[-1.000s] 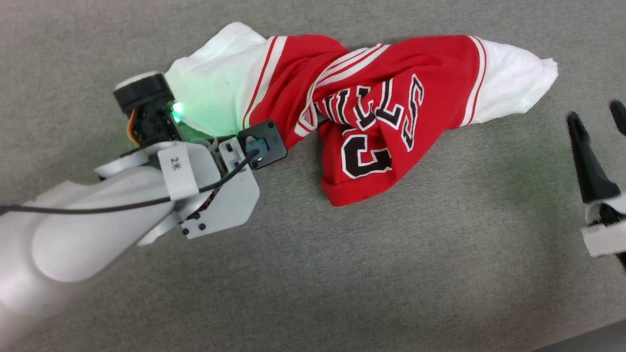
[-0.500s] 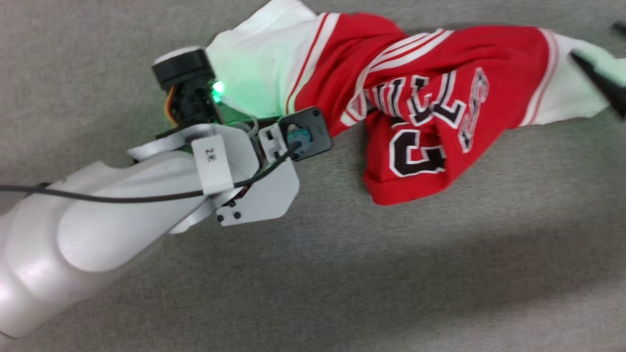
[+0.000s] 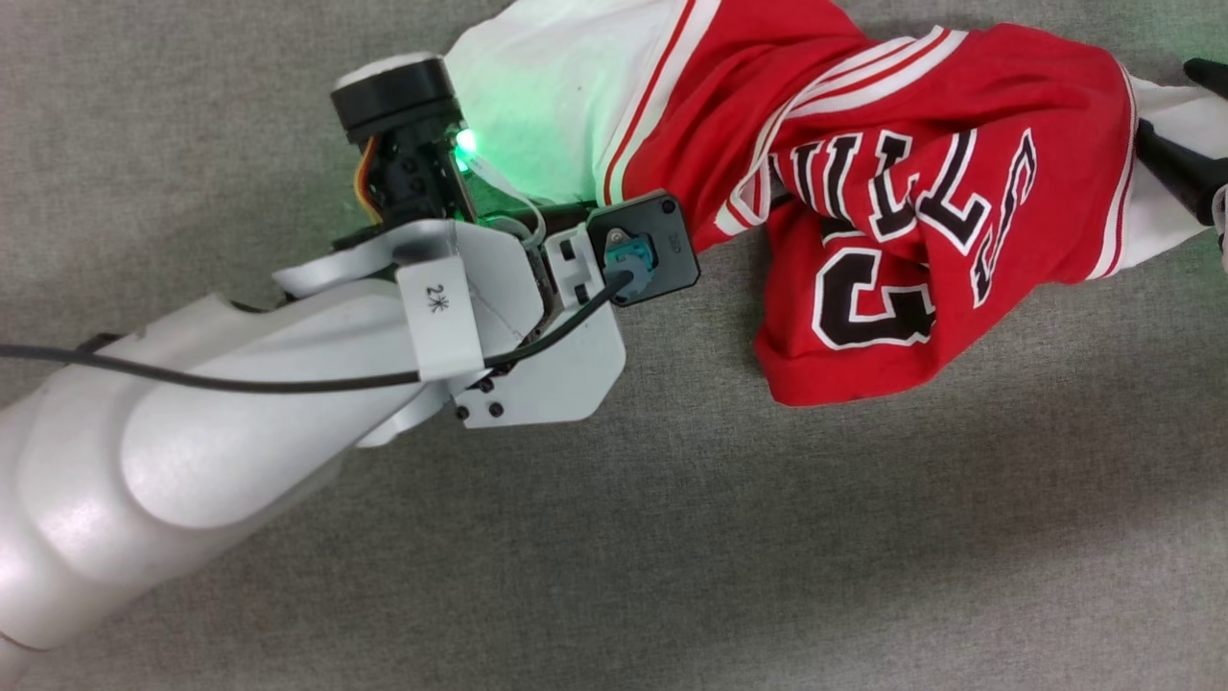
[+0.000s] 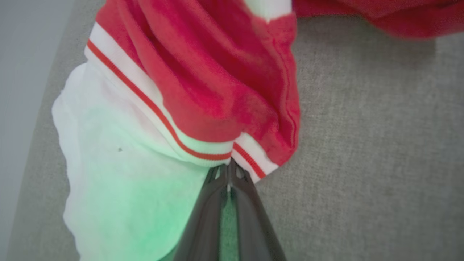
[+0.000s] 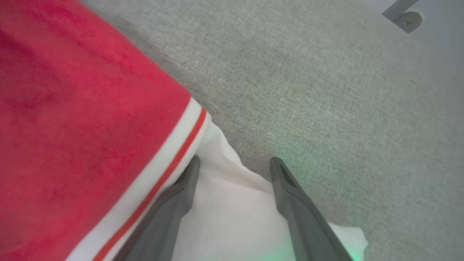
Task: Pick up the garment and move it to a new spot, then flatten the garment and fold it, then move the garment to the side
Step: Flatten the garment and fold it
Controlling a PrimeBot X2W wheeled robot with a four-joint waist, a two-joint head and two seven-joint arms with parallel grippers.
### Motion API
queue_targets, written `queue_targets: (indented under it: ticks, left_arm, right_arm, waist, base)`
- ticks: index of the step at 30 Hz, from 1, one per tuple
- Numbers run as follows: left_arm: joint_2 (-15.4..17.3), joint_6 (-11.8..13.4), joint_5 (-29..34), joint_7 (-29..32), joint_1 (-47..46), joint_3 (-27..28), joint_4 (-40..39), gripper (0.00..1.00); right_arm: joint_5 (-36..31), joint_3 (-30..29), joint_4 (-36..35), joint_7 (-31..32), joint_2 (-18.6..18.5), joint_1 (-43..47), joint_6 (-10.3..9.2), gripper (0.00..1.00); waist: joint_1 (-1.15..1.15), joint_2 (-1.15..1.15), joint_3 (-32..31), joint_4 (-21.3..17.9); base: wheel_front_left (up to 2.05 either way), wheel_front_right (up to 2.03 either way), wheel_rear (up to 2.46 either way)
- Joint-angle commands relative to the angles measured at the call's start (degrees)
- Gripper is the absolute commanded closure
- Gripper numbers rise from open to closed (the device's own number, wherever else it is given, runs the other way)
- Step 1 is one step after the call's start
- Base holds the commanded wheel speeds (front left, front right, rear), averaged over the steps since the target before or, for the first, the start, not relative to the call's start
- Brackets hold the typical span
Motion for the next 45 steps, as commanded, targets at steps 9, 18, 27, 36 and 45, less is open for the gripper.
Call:
queue_targets:
  ticks: [9,18,27,36,45]
  left_arm:
    - [-0.4,0.1,-0.6,1.3,1.0,-1.5,1.7,1.0]
    - [-1.8,0.2,-6.0,-8.0,-1.7,-1.1,8.1,1.0]
    - [-5.7,0.1,-19.9,-30.7,-6.8,0.4,23.6,1.0]
    - [-8.8,0.1,-33.7,-41.3,-12.3,7.9,33.9,1.0]
    - [-13.1,0.4,-39.4,-44.6,-27.5,16.5,49.1,1.0]
  right_arm:
    - [3.2,7.0,-1.1,2.1,0.3,-2.6,0.02,1.0]
    - [2.2,6.8,0.5,-3.8,-1.2,-5.6,-0.04,1.0]
    - [-0.1,6.5,6.7,-17.7,-3.9,-10.1,-0.04,1.0]
    - [-3.9,3.2,17.6,-25.3,0.4,-19.4,-0.04,1.0]
    - [-7.7,-4.9,34.3,-28.1,12.3,-34.0,-0.05,1.0]
  waist:
    - [0.0,0.0,0.6,0.1]
    - [0.0,0.0,-0.7,1.4]
    - [0.0,0.0,-5.4,4.5]
    - [0.0,0.0,-5.3,7.3]
    - [0.0,0.0,-2.6,8.1]
  base:
    - [0.0,0.0,0.0]
    - [0.0,0.0,0.0]
    - [0.0,0.0,0.0]
    - [0.0,0.0,0.0]
    - [0.0,0.0,0.0]
